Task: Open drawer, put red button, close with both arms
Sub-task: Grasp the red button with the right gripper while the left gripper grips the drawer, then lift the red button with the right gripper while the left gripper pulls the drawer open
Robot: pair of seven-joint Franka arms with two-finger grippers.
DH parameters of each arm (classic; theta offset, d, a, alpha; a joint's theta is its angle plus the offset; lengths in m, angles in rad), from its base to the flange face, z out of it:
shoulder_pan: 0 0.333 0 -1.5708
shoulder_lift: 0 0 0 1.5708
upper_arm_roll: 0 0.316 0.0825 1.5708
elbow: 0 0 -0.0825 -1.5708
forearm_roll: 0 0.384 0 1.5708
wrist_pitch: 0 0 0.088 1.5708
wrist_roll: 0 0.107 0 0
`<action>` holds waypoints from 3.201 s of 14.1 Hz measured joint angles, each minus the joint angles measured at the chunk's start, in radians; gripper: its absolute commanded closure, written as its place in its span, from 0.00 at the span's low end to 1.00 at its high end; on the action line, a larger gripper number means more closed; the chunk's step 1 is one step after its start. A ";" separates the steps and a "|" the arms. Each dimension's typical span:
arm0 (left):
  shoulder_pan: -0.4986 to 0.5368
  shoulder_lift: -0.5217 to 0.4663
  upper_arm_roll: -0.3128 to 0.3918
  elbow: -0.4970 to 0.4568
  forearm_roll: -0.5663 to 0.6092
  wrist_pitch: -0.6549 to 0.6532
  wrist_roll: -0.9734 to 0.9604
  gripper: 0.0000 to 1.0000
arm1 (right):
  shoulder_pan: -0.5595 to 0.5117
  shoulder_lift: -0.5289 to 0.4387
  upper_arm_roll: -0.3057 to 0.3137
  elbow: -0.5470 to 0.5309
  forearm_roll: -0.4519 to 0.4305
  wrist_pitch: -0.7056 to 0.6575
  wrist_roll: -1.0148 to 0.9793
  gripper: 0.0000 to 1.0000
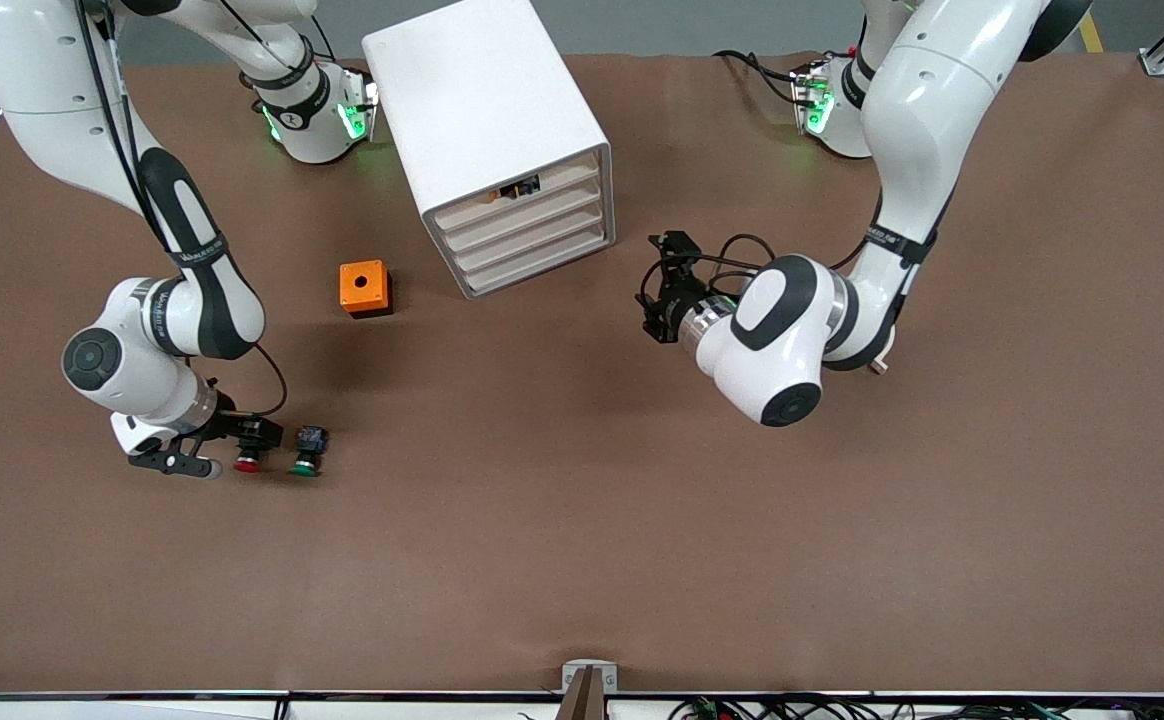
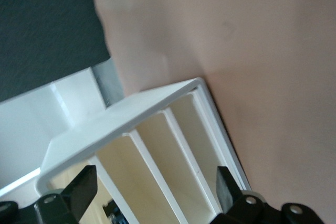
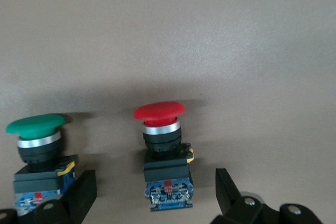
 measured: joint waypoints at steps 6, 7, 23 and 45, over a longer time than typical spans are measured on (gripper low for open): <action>0.000 0.115 -0.021 0.002 -0.134 -0.001 -0.088 0.20 | 0.000 0.007 0.002 -0.003 0.000 0.003 0.000 0.47; 0.000 0.130 -0.031 0.003 -0.140 -0.001 -0.111 0.33 | 0.000 0.009 0.002 -0.004 0.000 0.003 0.000 0.64; -0.115 0.220 -0.074 0.002 -0.230 -0.013 -0.198 0.56 | 0.013 -0.011 0.007 0.099 0.000 -0.201 0.000 1.00; -0.108 0.231 -0.067 0.015 -0.255 -0.013 -0.207 0.86 | 0.226 -0.342 0.015 0.287 0.043 -0.858 0.653 1.00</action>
